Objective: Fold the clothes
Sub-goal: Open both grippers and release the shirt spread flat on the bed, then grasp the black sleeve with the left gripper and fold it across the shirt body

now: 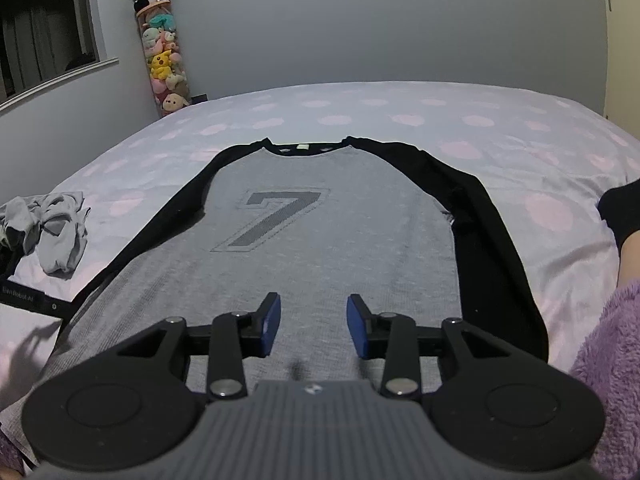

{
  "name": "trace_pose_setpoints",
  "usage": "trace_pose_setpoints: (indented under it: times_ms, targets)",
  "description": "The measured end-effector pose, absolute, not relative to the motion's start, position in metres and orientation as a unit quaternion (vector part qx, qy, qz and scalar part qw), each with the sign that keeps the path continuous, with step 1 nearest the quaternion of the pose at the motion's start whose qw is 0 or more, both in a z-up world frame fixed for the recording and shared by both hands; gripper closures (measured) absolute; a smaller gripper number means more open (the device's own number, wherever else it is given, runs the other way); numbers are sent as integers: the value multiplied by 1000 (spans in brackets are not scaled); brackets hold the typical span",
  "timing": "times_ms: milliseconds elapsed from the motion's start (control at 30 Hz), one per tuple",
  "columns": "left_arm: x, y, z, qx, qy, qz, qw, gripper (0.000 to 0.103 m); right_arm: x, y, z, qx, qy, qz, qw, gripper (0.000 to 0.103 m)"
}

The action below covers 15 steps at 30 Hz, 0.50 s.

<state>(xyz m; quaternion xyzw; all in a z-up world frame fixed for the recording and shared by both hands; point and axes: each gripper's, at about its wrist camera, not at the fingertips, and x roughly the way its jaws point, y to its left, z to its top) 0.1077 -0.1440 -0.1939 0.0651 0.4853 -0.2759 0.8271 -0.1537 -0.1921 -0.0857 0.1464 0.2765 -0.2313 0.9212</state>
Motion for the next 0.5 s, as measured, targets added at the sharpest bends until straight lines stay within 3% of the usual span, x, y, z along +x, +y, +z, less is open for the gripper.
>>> trace_pose_setpoints:
  times_ms: [167, 200, 267, 500]
  targets:
    - [105, -144, -198, 60, 487, -281, 825, 87, -144, -188, -98, 132, 295, -235, 917, 59]
    - [105, -145, -199, 60, 487, -281, 825, 95, -143, -188, -100, 132, 298, -236, 915, 59]
    - [106, -144, -199, 58, 485, -275, 828, 100, -140, -187, -103, 129, 302, -239, 914, 59]
    - [102, -134, -185, 30, 451, -260, 854, 102, -138, -187, -109, 123, 312, -249, 909, 58]
